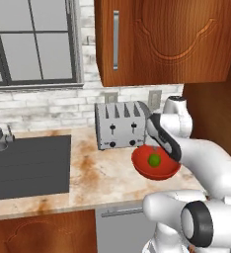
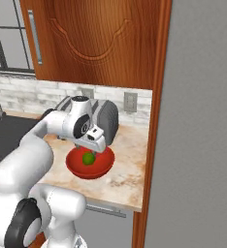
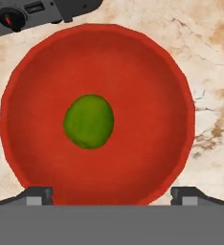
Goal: Take the lime, lime, and fish from the freezer and place them in the bowl on the counter.
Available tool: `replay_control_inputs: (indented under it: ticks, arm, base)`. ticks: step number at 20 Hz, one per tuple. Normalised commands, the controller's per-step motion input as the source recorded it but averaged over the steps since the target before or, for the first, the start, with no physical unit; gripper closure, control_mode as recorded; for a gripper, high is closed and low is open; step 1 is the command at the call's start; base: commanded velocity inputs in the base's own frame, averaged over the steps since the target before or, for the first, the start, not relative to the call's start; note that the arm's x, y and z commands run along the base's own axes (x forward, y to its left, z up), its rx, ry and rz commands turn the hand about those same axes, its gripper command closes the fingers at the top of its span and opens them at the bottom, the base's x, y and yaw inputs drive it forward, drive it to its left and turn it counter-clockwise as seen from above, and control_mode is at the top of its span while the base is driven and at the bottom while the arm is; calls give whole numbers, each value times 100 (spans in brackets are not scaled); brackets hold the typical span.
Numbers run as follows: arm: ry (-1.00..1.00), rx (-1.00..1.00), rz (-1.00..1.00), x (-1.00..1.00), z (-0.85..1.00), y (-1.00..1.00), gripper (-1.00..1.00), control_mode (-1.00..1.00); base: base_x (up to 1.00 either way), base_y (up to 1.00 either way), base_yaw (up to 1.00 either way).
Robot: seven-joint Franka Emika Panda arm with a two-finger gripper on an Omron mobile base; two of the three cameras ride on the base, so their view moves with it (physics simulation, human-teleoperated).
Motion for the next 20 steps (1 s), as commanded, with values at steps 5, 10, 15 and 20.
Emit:
replay_control_inputs:
  ticks: [5,10,15,20]
  arm:
    - [-14,1,0,-100,75,2,-100,-100]
    - [-35,-1,0,-100,59,19,-100,-100]
    - [0,0,0,0,0,0,-100,100]
    - [0,0,0,0,0,0,-100,100]
  base:
    - [0,0,0]
    - [0,0,0]
    - [-100,43,0]
    - [-100,14,-1]
